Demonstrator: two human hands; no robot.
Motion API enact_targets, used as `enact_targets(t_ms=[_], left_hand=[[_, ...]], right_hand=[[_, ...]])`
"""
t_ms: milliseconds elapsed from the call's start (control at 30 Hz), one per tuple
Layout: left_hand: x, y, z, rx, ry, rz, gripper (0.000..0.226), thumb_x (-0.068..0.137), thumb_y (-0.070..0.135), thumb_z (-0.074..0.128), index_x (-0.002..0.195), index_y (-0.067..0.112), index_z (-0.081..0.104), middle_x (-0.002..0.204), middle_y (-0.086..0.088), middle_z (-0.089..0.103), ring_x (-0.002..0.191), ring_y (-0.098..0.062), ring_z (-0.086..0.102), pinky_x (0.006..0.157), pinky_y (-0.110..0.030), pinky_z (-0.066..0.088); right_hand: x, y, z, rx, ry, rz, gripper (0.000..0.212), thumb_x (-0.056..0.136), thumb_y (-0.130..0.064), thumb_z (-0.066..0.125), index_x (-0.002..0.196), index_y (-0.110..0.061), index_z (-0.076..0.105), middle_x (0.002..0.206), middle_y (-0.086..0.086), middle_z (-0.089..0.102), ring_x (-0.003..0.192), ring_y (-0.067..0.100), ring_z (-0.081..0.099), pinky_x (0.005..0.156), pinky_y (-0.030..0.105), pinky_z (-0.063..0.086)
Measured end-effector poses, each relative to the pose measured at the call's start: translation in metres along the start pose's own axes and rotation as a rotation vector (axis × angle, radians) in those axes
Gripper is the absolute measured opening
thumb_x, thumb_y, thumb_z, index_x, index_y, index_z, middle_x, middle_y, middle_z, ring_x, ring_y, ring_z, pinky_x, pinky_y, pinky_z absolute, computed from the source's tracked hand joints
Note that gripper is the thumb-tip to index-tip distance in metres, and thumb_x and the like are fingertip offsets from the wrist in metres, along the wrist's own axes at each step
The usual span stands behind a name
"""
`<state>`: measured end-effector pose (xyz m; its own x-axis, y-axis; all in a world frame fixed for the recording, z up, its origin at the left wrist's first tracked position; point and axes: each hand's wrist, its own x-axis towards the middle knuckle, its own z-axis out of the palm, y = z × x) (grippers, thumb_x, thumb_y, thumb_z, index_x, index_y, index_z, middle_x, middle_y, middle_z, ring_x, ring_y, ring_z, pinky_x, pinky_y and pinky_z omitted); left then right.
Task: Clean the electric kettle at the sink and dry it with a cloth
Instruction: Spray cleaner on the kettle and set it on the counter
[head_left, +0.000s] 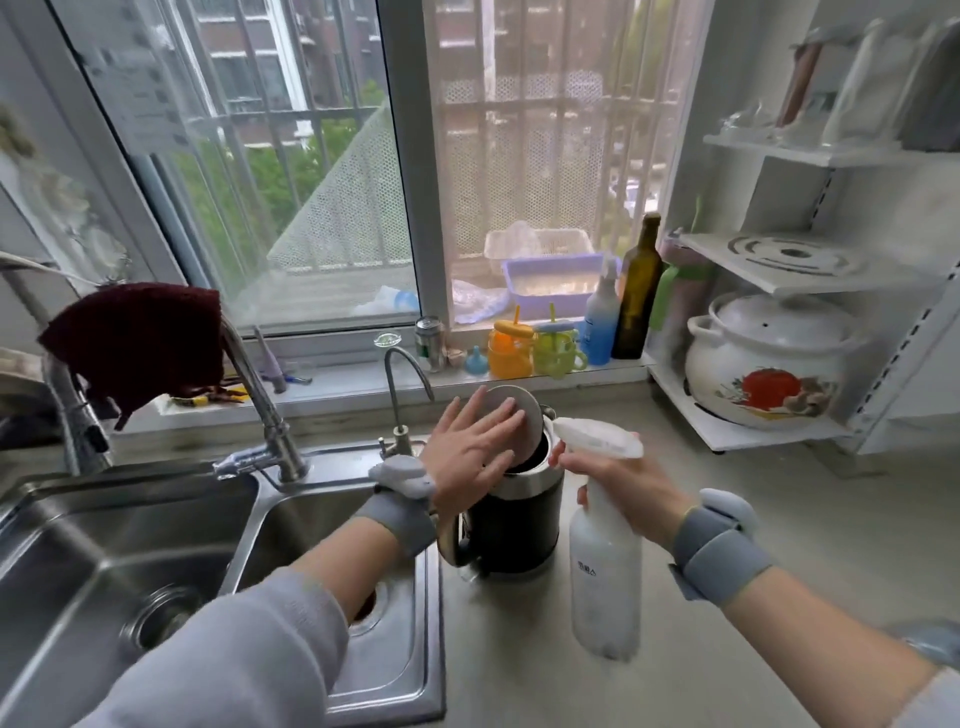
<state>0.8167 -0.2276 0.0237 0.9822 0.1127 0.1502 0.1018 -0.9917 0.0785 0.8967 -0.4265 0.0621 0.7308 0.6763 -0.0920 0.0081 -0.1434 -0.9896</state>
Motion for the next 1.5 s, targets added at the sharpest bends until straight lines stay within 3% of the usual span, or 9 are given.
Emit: enact_targets(t_ms=[133,367,500,600,733,833,1200,1333,1500], left_hand=[[0.020,0.012,0.005,0.073,-0.200,-0.044,0.049,0.098,0.033,0.028,0.146,0.032,0.032,0.156,0.013,0.025,0.149,-0.021,0.001,0.120,-0.046,-0.007],[0.035,0.015,-0.007,0.004,-0.284,-0.025,0.037,0.093,0.025,0.037,0.124,0.022,0.057,0.135,0.008,0.052,0.141,-0.018,0.028,0.117,-0.054,0.001],[0.017,-0.003,0.002,-0.371,-0.036,-0.375,0.056,0.079,0.040,0.067,0.128,0.017,0.052,0.129,-0.006,0.046,0.123,-0.025,0.047,0.106,-0.036,0.036],[-0.017,-0.023,0.014,-0.520,-0.191,-0.646,0.086,0.060,0.059,0.080,0.122,0.008,0.047,0.116,-0.011,0.050,0.107,-0.025,0.053,0.090,-0.031,0.045],[-0.048,-0.019,0.031,-0.582,-0.312,-0.478,0.027,0.083,0.031,0.070,0.095,0.010,0.058,0.091,-0.013,0.059,0.089,-0.028,0.060,0.068,-0.027,0.038],[-0.049,-0.017,0.040,-0.533,-0.237,-0.491,0.029,0.086,0.026,0.063,0.106,0.006,0.058,0.109,-0.016,0.065,0.105,-0.032,0.060,0.081,-0.032,0.044],[-0.041,-0.022,0.037,-0.452,-0.271,-0.442,0.016,0.084,0.025,0.063,0.092,0.014,0.054,0.104,-0.015,0.064,0.100,-0.029,0.060,0.068,-0.027,0.036],[-0.039,-0.023,0.036,-0.458,-0.292,-0.441,0.023,0.084,0.025,0.063,0.098,0.007,0.060,0.106,-0.015,0.065,0.092,-0.027,0.059,0.068,-0.024,0.036],[-0.040,-0.023,0.036,-0.446,-0.281,-0.429,0.017,0.084,0.024,0.063,0.095,0.012,0.056,0.091,-0.008,0.055,0.083,-0.022,0.052,0.068,-0.023,0.033]], right_hand=[[0.002,0.002,-0.003,0.014,0.035,0.023,0.007,0.078,-0.004,0.070,0.084,0.000,0.071,0.076,0.009,0.063,0.048,0.012,0.051,0.049,0.025,0.046],[0.003,-0.003,-0.003,-0.105,0.096,0.042,0.004,0.077,-0.003,0.069,0.078,-0.001,0.071,0.078,0.014,0.067,0.050,0.020,0.053,0.046,0.025,0.046],[0.005,-0.009,0.013,-0.105,0.145,0.073,0.009,0.076,-0.001,0.070,0.074,-0.009,0.071,0.070,0.001,0.063,0.055,0.012,0.053,0.042,0.021,0.046],[0.011,-0.005,0.024,-0.108,0.162,0.113,0.009,0.073,0.001,0.068,0.082,0.003,0.071,0.072,0.010,0.060,0.056,0.016,0.050,0.043,0.022,0.044],[0.020,0.005,0.042,-0.206,0.173,0.161,0.020,0.058,-0.014,0.064,0.070,0.000,0.070,0.060,0.009,0.058,0.055,0.021,0.053,0.049,0.030,0.049],[0.024,0.007,0.048,-0.258,0.233,0.181,0.009,0.065,-0.012,0.062,0.059,-0.007,0.066,0.052,0.007,0.058,0.048,0.021,0.053,0.050,0.031,0.052],[0.029,0.005,0.047,-0.278,0.352,0.180,0.016,0.056,-0.026,0.064,0.054,-0.010,0.063,0.050,0.008,0.060,0.049,0.025,0.057,0.055,0.039,0.054],[0.028,0.005,0.046,-0.214,0.295,0.198,0.011,0.068,-0.011,0.066,0.058,-0.006,0.067,0.058,0.010,0.063,0.057,0.021,0.057,0.048,0.031,0.051],[0.029,0.003,0.041,-0.270,0.365,0.178,0.018,0.061,-0.022,0.064,0.056,-0.005,0.066,0.049,0.006,0.061,0.049,0.022,0.056,0.062,0.044,0.057]])
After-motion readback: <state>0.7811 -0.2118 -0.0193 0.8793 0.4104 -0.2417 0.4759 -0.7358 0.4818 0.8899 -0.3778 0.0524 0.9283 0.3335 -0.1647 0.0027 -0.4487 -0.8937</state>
